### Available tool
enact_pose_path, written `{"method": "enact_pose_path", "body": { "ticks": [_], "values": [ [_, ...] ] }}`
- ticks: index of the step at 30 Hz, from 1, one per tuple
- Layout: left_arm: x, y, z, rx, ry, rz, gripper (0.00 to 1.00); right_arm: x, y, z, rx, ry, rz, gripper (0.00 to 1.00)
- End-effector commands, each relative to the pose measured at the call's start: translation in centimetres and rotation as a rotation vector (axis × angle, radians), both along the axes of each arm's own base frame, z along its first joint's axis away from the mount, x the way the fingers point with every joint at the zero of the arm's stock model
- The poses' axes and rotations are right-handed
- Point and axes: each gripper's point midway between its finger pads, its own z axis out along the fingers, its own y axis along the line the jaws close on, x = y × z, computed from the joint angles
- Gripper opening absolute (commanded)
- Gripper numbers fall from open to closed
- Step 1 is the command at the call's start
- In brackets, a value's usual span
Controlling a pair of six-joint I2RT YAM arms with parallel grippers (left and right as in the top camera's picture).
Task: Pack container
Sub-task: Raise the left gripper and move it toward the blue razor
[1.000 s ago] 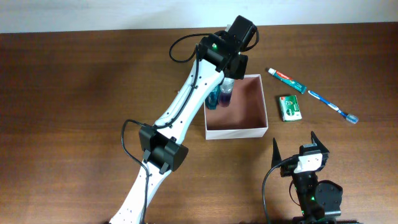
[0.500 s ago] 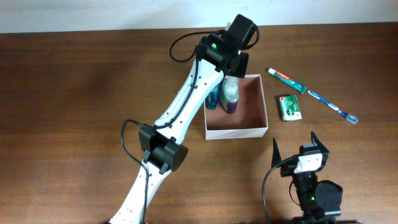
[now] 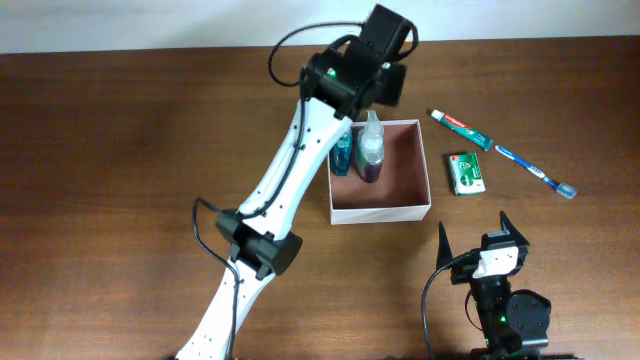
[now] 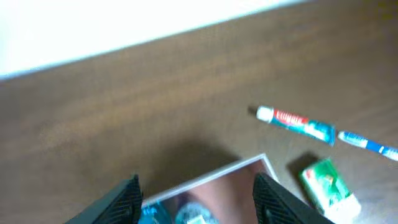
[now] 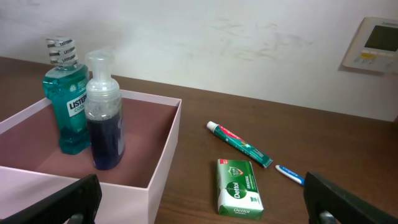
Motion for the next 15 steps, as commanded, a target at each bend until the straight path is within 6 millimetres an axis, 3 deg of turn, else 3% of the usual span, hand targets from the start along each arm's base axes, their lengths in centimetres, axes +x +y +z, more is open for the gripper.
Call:
{"method": "enact_pose_path", "body": {
  "ticks": [1, 5, 8, 12, 15],
  "values": [
    [0.5, 3.9, 5.9, 0.014, -0.135, 0.085, 0.62, 0.0, 0.1, -0.1, -0.001, 0.0, 0.0, 0.99],
    [0.8, 9.6, 10.0, 0.067, -0.221, 0.236, 0.66, 0.0, 0.1, -0.2, -0.001, 0.001, 0.0, 0.99],
    [0.4, 13.6, 11.7, 0.093, -0.228, 0.31, 0.67, 0.0, 0.1, -0.1, -0.001, 0.0, 0.0, 0.99],
    [-0.8, 19.1, 11.0, 0.162, -0.14, 0.383, 0.76, 0.0, 0.1, -0.1, -0.001, 0.0, 0.0, 0.99],
    [-1.5, 21.7, 9.6, 0.191, -0.058, 0.433, 0.84, 0.0, 0.1, -0.1, -0.001, 0.0, 0.0, 0.99]
  ]
}}
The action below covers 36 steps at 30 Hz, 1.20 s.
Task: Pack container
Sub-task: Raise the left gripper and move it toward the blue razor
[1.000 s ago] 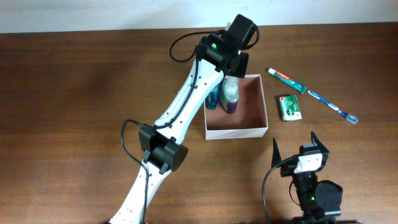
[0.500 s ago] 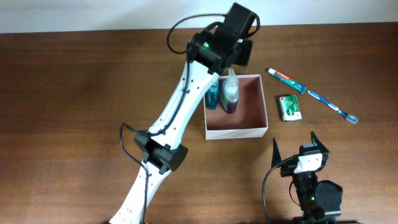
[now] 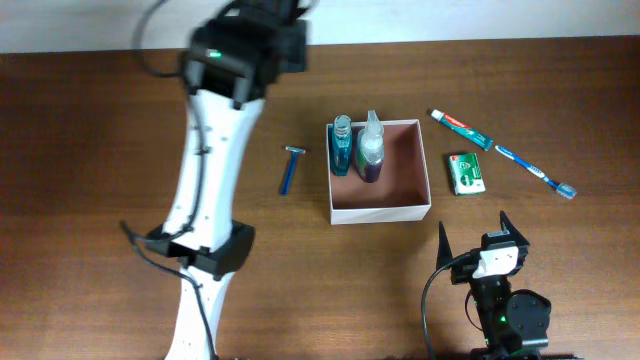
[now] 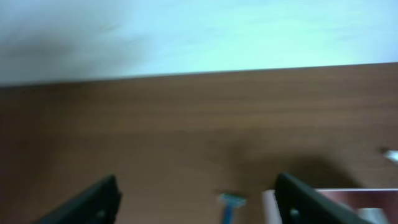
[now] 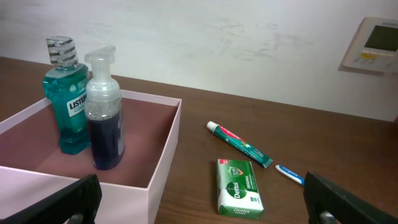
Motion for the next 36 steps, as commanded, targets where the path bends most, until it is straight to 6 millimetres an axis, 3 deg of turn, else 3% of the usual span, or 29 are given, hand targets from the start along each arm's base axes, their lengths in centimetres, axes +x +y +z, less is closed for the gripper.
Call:
{"method": "enact_pose_path", "body": {
  "ticks": [1, 4, 5, 7, 16, 23, 32, 36],
  "values": [
    [-1.0, 3.1, -0.1, 0.01, 0.041, 0.071, 0.84, 0.0, 0.1, -0.2, 0.0, 0.001, 0.0, 0.99],
    [-1.1, 4.1, -0.9, -0.002, 0.084, 0.081, 0.87, 0.0, 0.1, -0.2, 0.0, 0.001, 0.0, 0.99],
    [-1.1, 4.1, -1.0, -0.015, 0.089, 0.076, 0.94, 0.0, 0.1, -0.1, 0.0, 0.0, 0.0, 0.99],
    [-0.9, 4.3, -1.4, -0.037, 0.108, 0.069, 0.98, 0.0, 0.1, -0.1, 0.0, 0.0, 0.0, 0.99],
    [-0.2, 8.0, -5.0, -0.041, 0.235, 0.139, 0.99, 0.0, 0.1, -0.1, 0.0, 0.0, 0.0, 0.99],
    [-1.1, 5.3, -9.5, -0.204, 0.434, 0.039, 0.99, 0.0, 0.1, -0.1, 0.0, 0.0, 0.0, 0.99],
    [-3.5, 3.7, -15.5, -0.117, 0.654, -0.009, 0.99, 0.0, 0.1, -0.2, 0.0, 0.001, 0.0, 0.99],
    [-4.1, 4.4, -17.2, -0.023, 0.697, 0.019, 0.99, 0.0, 0.1, -0.1, 0.0, 0.0, 0.0, 0.99]
  ]
}}
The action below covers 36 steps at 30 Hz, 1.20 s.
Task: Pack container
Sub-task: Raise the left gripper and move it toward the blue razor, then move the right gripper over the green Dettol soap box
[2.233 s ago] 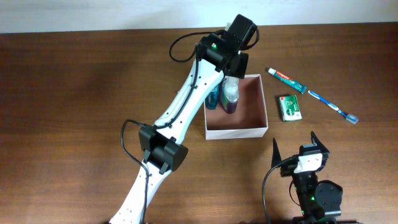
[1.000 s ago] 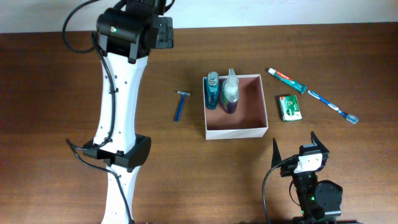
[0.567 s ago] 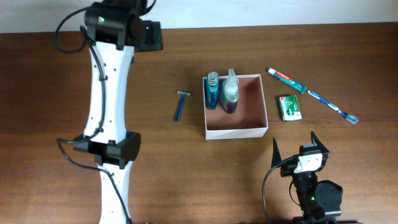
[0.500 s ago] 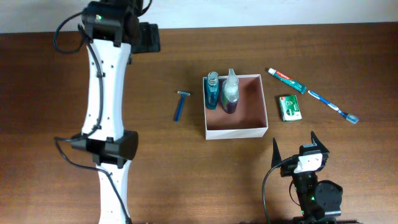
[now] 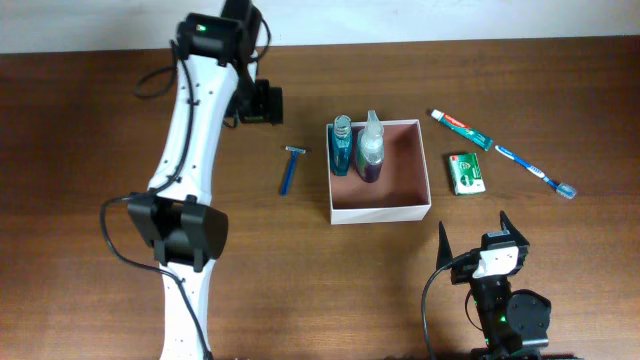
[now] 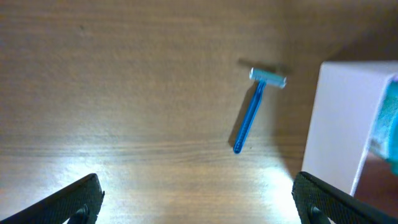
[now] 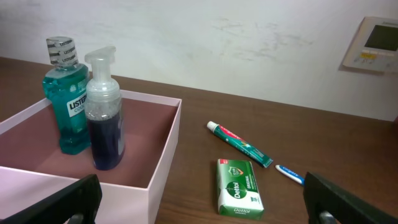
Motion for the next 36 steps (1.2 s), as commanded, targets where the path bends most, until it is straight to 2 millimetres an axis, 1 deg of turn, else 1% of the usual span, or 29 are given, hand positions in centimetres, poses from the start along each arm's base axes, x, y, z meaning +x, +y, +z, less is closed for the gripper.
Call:
{"method": "enact_pose_path", "body": {
  "ticks": [1, 5, 14, 16, 21, 24, 27, 29, 31, 33, 36],
  "values": [
    [-0.4, 0.6, -0.7, 0.069, 0.015, -0.023, 0.99, 0.0, 0.1, -0.1, 0.0, 0.0, 0.0, 0.99],
    [-0.7, 0.6, -1.5, 0.076, 0.042, -0.024, 0.99, 0.0, 0.1, -0.2, 0.0, 0.001, 0.0, 0.99],
    [0.8, 0.3, -1.5, 0.063, -0.017, -0.022, 0.99, 0.0, 0.1, 0.0, 0.0, -0.007, 0.0, 0.99],
    [1.1, 0.7, -1.5, 0.086, -0.031, -0.019, 0.99, 0.0, 0.1, 0.1, 0.001, -0.011, 0.0, 0.99],
    [1.5, 2.5, -1.1, 0.194, -0.058, -0.005, 0.99, 0.0, 0.1, 0.1, 0.001, -0.011, 0.005, 0.99],
    [1.7, 3.1, -1.0, 0.228, -0.067, -0.001, 0.99, 0.0, 0.1, 0.4, 0.002, -0.023, 0.004, 0.99],
    [1.7, 3.5, -1.0, 0.228, -0.065, 0.008, 0.99, 0.0, 0.2, 1.9, 0.005, -0.081, 0.008, 0.99],
    [1.8, 4.0, -1.0, 0.227, -0.065, 0.019, 0.99, -0.1, 0.1, 3.6, 0.007, -0.134, 0.004, 0.99],
    [1.9, 4.7, -1.0, 0.218, -0.06, 0.038, 0.99, -0.4, -0.4, 5.3, 0.009, -0.167, -0.026, 0.99],
    [2.0, 5.4, -1.1, 0.198, -0.053, 0.057, 0.99, -0.6, -1.0, 6.6, 0.01, -0.172, -0.058, 0.99],
    [2.1, 6.8, -1.1, 0.194, -0.049, 0.088, 0.99, -0.5, -1.7, 7.9, 0.005, -0.117, -0.1, 0.99]
  ]
}}
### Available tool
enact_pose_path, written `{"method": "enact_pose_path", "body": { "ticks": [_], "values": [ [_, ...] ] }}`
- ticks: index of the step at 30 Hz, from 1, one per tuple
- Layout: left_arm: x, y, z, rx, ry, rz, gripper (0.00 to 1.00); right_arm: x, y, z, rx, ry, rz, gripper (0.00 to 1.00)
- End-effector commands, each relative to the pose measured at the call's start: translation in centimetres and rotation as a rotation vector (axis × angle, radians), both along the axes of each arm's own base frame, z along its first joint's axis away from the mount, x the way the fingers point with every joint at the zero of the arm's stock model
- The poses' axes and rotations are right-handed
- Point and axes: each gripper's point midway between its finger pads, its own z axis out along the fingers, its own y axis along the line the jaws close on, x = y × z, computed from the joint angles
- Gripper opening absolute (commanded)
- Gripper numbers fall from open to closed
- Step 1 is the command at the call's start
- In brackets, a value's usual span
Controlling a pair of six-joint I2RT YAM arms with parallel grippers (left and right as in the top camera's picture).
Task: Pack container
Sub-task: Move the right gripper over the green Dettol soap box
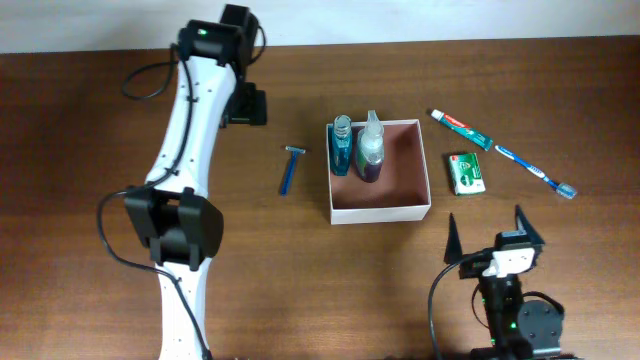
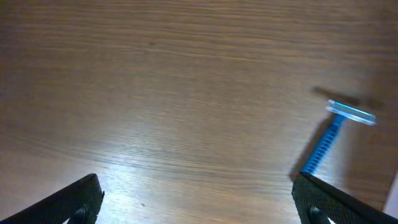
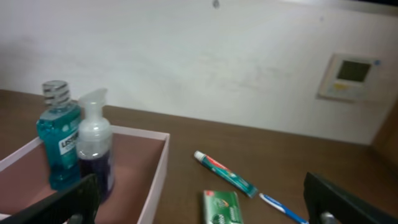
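A white box [image 1: 381, 213] with a pink inside holds a teal mouthwash bottle [image 1: 341, 146] and a clear pump bottle of purple liquid [image 1: 371, 147], both upright at its left end. A blue razor [image 1: 291, 170] lies on the table left of the box. To the box's right lie a toothpaste tube [image 1: 461, 129], a green soap carton [image 1: 466, 172] and a blue toothbrush [image 1: 537, 170]. My left gripper [image 1: 250, 105] hangs open over bare table, left of the razor [image 2: 336, 130]. Near the front edge my right gripper [image 1: 492, 232] stands open and empty, facing the box [image 3: 157, 174].
The brown wooden table [image 1: 100, 200] stretches bare to the left of the razor and in front of the box. A white wall with a thermostat [image 3: 348, 78] stands behind the table's far edge.
My left gripper has shifted a little to the left, so the razor now sits at the right edge of its view. My right gripper has moved slightly right and towards the front edge, and its view has shifted.
My left gripper was open over the back of the box, with both bottles inside. Then it was at the table's back edge, left of the box, then lower and left of the razor, where it still is. The right arm stayed still until now.
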Motion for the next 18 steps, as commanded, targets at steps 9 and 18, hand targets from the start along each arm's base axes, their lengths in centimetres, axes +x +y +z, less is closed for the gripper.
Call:
{"method": "enact_pose_path", "body": {
  "ticks": [9, 18],
  "values": [
    [0.3, 3.9, 0.3, -0.003, -0.005, 0.071, 1.0, 3.8, -2.4, 8.8, -0.013, 0.31, -0.116, 0.99],
    [-0.8, 4.0, 0.2, 0.005, 0.039, 0.071, 0.99, 6.1, -10.1, 8.6, 0.078, 0.931, -0.334, 0.99]
  ]
}}
